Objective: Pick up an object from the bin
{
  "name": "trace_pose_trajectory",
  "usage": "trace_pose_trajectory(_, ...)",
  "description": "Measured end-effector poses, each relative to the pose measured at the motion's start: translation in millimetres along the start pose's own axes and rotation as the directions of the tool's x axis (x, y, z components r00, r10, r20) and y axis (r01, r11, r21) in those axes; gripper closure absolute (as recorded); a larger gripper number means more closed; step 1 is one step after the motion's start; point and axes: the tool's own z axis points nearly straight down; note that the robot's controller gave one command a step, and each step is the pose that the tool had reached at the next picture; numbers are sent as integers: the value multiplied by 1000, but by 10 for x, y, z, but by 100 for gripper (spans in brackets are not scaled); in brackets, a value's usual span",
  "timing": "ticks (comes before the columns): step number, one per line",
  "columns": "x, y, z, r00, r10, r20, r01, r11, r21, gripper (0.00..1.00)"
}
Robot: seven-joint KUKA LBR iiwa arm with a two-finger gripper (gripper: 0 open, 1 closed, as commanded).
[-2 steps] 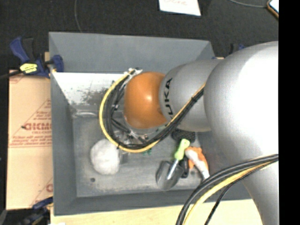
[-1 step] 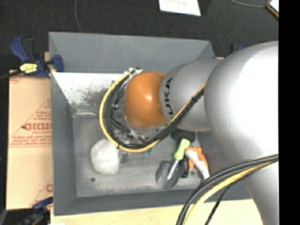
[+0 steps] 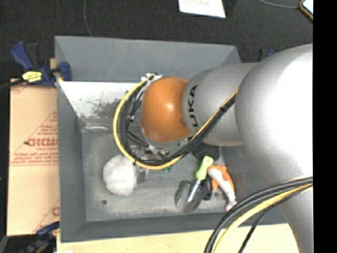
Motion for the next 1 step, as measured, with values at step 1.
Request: trace_pose_trajectory(1, -30, -5, -281, 1000, 1, 11, -1, 1000, 0, 100)
